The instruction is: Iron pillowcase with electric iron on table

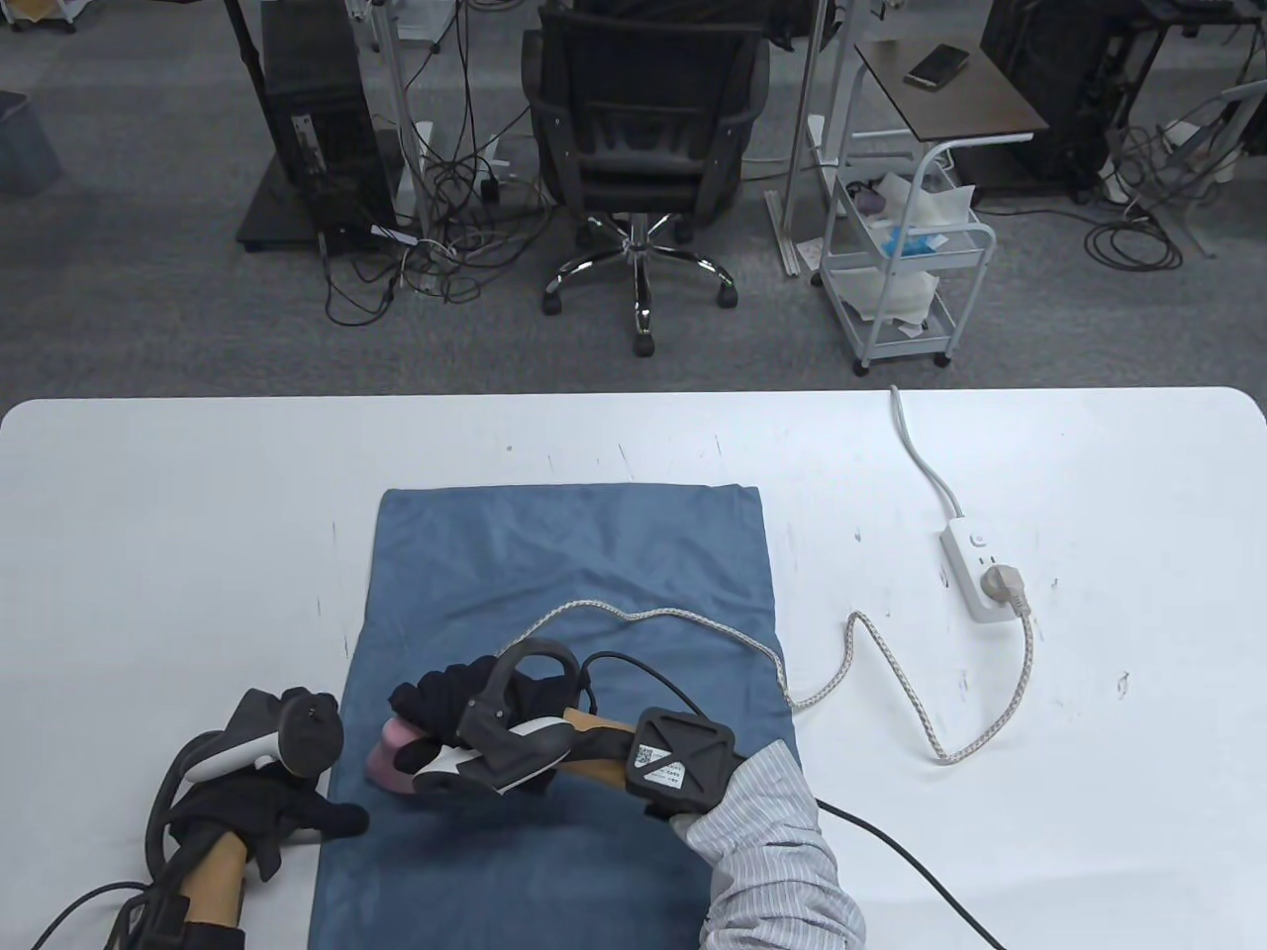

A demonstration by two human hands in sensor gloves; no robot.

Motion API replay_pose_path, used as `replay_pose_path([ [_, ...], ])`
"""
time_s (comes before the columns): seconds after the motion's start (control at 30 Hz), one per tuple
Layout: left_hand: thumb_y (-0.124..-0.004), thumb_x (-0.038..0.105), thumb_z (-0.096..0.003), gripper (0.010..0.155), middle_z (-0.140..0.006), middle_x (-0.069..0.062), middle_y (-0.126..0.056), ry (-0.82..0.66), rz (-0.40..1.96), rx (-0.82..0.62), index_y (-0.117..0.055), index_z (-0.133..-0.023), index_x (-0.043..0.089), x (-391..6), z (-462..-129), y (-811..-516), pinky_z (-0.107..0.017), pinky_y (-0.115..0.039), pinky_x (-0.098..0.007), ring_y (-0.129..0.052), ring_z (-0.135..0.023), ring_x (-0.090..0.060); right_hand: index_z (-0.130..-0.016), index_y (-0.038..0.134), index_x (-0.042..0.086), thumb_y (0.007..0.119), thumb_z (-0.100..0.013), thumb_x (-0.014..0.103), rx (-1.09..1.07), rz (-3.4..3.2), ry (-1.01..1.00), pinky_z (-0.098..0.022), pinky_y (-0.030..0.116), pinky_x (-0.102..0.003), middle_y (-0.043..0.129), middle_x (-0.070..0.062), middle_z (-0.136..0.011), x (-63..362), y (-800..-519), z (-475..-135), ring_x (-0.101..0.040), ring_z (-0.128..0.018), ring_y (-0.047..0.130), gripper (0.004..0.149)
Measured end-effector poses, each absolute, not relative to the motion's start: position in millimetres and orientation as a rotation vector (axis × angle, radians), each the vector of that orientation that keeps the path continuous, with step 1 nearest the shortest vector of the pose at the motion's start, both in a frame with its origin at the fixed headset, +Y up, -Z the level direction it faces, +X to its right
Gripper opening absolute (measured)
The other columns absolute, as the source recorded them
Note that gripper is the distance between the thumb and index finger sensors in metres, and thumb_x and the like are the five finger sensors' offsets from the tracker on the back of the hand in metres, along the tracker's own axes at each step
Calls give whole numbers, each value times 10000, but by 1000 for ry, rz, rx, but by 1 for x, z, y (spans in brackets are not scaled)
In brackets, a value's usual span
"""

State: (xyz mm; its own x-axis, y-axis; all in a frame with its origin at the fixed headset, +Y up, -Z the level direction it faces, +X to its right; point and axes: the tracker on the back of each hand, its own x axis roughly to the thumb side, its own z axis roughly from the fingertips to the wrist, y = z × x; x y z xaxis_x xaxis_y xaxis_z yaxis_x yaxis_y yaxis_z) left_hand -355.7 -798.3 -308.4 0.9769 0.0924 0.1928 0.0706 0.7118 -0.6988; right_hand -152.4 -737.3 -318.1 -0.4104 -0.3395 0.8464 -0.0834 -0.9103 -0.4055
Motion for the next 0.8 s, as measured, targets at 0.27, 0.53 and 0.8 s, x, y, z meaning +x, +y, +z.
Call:
replay_pose_path([
  [0.27, -607, 698, -402, 1219, -1041, -356, 195, -212, 4, -789, 162, -1043, 3, -355, -308, -797, -682, -122, -696, 92, -915, -630, -1071, 435, 3, 447, -543, 506, -1234, -2604, 673, -457, 844, -358, 802, -83, -863, -153, -739, -359, -187, -551, 931, 730],
  [0.53, -601, 692, -421, 1202, -1034, -359, 194, -214, 37, -709, 170, -1037, 4, -361, -308, -792, -668, -102, -692, 110, -895, -632, -1125, 300, 21, 446, -590, 432, -1338, -2649, 312, -635, 709, -527, 753, -175, -960, -139, -734, -367, -366, -770, 830, 690],
  [0.8, -612, 659, -436, 1170, -1047, -346, 178, -185, 21, -650, 154, -1039, 11, -363, -309, -792, -669, -98, -668, 90, -911, -619, -1093, 414, 147, 561, -553, 433, -1720, -2618, 419, -449, 834, -364, 852, -84, -807, -151, -727, -337, -182, -500, 923, 629],
])
